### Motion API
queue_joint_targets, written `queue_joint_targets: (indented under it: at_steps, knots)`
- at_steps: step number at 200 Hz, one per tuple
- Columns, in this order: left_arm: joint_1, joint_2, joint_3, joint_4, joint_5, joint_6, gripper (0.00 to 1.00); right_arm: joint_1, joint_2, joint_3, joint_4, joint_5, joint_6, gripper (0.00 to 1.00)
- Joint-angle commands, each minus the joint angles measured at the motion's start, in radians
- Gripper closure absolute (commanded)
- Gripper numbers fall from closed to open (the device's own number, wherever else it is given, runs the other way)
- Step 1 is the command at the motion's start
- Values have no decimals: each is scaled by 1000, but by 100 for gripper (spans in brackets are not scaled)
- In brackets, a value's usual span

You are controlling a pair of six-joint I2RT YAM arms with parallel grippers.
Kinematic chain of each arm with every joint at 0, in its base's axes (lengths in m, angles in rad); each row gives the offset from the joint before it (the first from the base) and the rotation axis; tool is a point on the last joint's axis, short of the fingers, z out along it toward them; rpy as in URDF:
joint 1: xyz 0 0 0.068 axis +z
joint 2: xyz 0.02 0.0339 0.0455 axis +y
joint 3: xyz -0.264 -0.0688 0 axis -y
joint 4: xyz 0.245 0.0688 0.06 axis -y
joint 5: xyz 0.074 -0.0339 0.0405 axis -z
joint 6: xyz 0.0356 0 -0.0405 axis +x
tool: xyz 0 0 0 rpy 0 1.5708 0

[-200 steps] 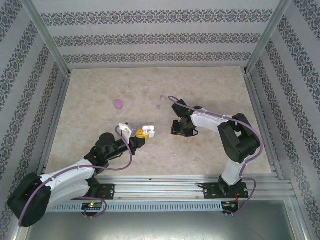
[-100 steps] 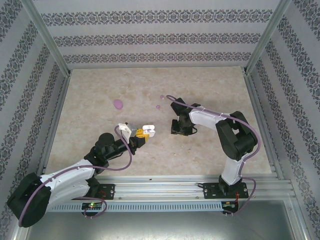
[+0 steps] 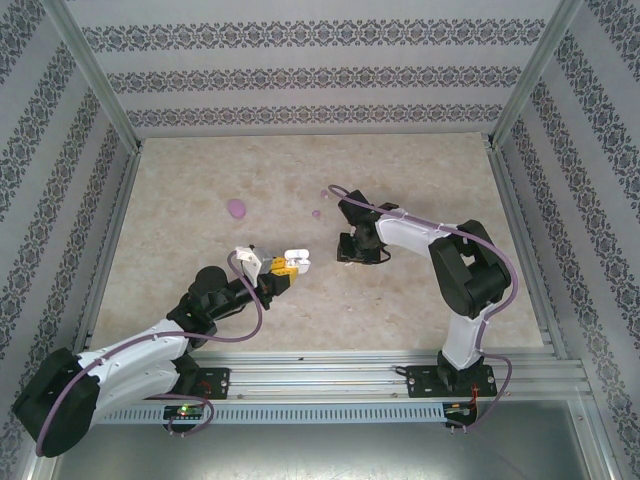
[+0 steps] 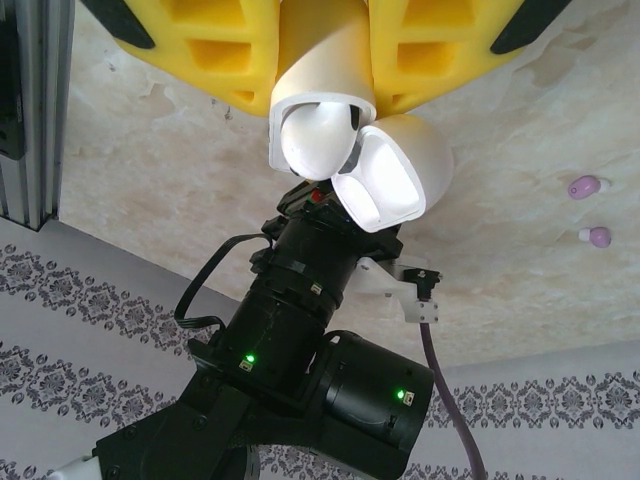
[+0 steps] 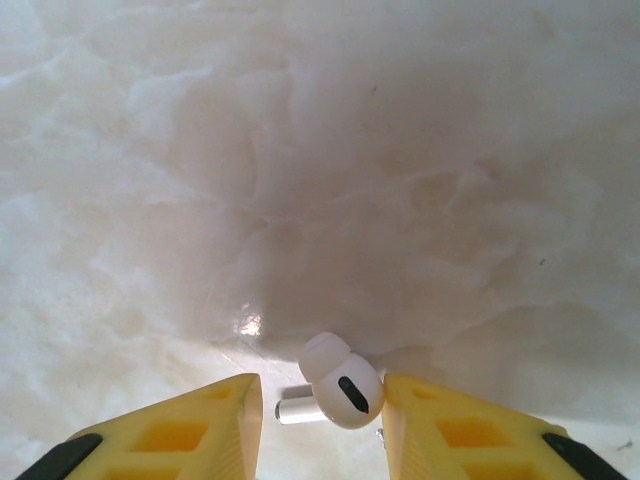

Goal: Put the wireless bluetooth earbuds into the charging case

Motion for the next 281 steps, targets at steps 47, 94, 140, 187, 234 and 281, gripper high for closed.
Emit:
queue_joint_targets:
  at_steps: [47,94,140,187,234,281]
  knots:
    - [-8,-39,10,-19,17,5,100,-8,47,32,-7,12,-38,65]
    - [-8,-48,7,-27,19,4,100,-12,79,60,-23,23,-69,72]
    - [-8,-60,7,-38,20,2,100,-12,59,71,-46,39,-116,78]
    - [-8,-56,17,-39,47,-4,100,16,-69,72,-88,119,-242,84]
    - [-9,-27,56,-52,104,-12,100,94,-253,88,-174,256,-393,87]
    - [-8,30,108,-31,155,-33,100,214,-458,96,-236,326,-509,88]
